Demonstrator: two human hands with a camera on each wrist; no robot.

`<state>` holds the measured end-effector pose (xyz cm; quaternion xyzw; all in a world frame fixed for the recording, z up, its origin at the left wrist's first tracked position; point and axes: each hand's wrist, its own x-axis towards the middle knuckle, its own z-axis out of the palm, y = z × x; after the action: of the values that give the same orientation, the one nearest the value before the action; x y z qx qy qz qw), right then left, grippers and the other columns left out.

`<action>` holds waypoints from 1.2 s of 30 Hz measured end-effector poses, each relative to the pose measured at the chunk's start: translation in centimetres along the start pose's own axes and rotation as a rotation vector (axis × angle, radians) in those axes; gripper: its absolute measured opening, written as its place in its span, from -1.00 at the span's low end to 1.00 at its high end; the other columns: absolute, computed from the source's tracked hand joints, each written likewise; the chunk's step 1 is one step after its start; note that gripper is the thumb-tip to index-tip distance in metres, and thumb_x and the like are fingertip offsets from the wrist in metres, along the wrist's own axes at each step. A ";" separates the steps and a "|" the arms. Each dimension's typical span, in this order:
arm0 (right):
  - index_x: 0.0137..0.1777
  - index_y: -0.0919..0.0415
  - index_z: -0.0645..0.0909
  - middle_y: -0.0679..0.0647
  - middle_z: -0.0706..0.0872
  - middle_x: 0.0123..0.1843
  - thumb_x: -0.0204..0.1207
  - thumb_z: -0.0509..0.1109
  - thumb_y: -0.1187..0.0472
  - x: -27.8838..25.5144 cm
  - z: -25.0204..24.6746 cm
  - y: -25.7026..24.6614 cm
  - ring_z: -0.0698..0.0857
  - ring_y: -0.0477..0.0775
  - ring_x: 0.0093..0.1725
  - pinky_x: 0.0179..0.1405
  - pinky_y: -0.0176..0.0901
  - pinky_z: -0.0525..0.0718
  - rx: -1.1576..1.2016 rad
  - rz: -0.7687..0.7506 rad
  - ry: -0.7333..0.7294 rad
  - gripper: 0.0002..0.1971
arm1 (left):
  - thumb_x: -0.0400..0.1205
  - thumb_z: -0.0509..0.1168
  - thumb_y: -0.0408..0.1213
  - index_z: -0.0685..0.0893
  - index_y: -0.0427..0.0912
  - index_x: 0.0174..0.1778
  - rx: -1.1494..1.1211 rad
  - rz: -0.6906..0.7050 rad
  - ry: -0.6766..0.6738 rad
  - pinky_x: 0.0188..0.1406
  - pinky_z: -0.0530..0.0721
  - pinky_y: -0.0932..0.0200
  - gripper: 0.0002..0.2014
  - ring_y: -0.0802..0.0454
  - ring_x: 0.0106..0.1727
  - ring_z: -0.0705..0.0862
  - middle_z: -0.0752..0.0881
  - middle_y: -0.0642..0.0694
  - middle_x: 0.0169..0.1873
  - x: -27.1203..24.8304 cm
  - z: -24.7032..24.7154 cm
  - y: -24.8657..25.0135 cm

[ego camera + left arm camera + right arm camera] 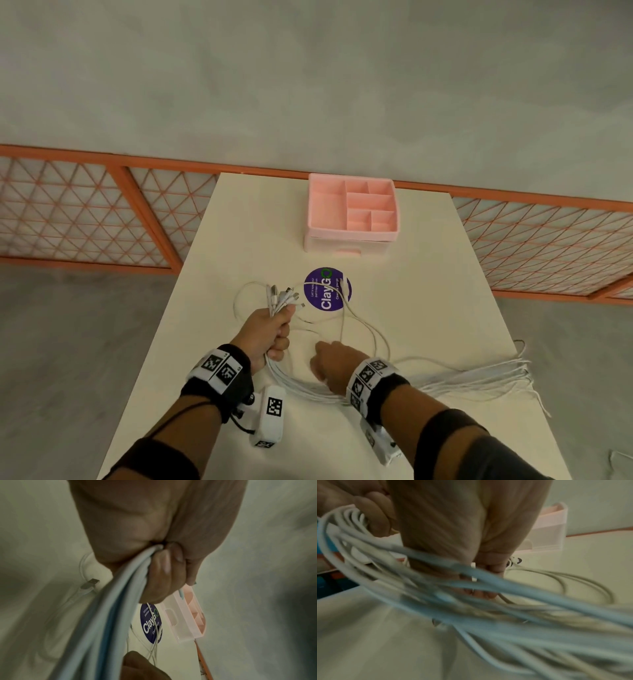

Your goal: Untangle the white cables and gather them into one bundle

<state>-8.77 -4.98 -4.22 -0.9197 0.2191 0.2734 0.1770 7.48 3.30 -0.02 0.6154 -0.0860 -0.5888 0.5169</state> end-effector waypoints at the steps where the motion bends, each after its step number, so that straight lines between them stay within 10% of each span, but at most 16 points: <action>1: -0.05 0.20 0.59 0.15 0.55 0.10 0.52 0.32 0.43 0.1 0.1 0.5 0.62 0.25 0.05 0.00 0.05 0.68 -0.012 -0.005 -0.009 -0.87 | 0.74 0.29 -0.11 0.36 -0.06 -0.29 -0.002 0.002 0.002 -0.65 0.11 0.39 -0.67 0.15 -0.61 0.14 0.26 0.02 -0.53 0.1 0.1 -0.1; 4: -0.07 0.17 0.68 0.11 0.73 0.04 0.51 0.38 0.30 -0.3 -0.7 2.4 0.71 0.15 0.03 0.02 -0.12 0.65 0.230 0.070 0.074 -0.93 | 0.74 0.29 -0.11 0.40 -0.06 -0.28 -0.043 0.025 0.025 -0.68 0.11 0.39 -0.69 0.16 -0.63 0.15 0.27 0.04 -0.56 0.3 0.0 0.3; 8: -0.15 0.06 0.58 0.06 0.81 -0.25 0.59 0.41 0.19 -1.5 -5.0 4.8 0.70 -0.08 -0.35 -0.17 -0.11 0.71 0.839 0.194 0.530 -0.90 | 0.74 0.28 -0.11 0.42 -0.07 -0.31 -0.087 0.096 0.046 -0.70 0.12 0.38 -0.68 0.17 -0.66 0.17 0.29 0.06 -0.61 0.5 0.6 2.0; 12: -0.06 0.17 0.49 0.12 0.70 -0.51 0.69 0.31 0.13 -3.2 -10.7 4.2 0.65 0.11 -0.46 -0.35 -0.06 0.63 1.219 0.170 0.883 -0.85 | 0.73 0.30 -0.07 0.46 -0.08 -0.30 -0.088 0.152 0.017 -0.64 0.09 0.36 -0.68 0.15 -0.63 0.16 0.28 0.05 -0.59 0.5 2.4 3.4; 19: -0.15 0.13 0.54 0.04 0.70 -0.37 0.64 0.35 0.03 -1.8 -12.0 0.3 0.61 0.02 -0.42 -0.31 -0.08 0.60 1.105 0.171 0.915 -0.79 | 0.70 0.24 0.16 0.46 -0.09 -0.28 -0.007 0.244 -0.069 -0.58 0.14 0.27 -0.60 0.11 -0.56 0.17 0.26 0.04 -0.54 -0.2 5.5 3.9; 29: 0.22 0.14 0.62 0.09 0.51 -0.11 0.65 0.18 0.30 -2.1 -10.2 -1.4 0.51 -0.13 -0.30 -0.39 -0.53 0.40 0.678 0.050 0.773 -0.75 | 0.79 0.12 0.07 0.51 -0.17 -0.28 -0.006 0.294 -0.001 -0.63 0.29 0.27 -0.56 0.09 -0.59 0.30 0.35 -0.04 -0.54 0.5 6.5 3.8; 36: -0.19 0.23 0.75 0.11 0.74 -0.27 0.58 0.33 0.23 -1.7 -10.3 0.8 0.67 0.06 -0.24 -0.11 0.09 0.66 0.597 -0.006 0.741 -0.81 | 0.78 0.19 0.00 0.58 -0.18 -0.24 0.023 0.282 0.066 -0.61 0.23 0.28 -0.63 0.10 -0.61 0.27 0.35 -0.02 -0.55 1.2 6.0 3.0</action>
<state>-6.03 -9.71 4.72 -0.8648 0.3339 -0.1487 0.3442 4.43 -2.15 2.80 0.6222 -0.1613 -0.4885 0.5901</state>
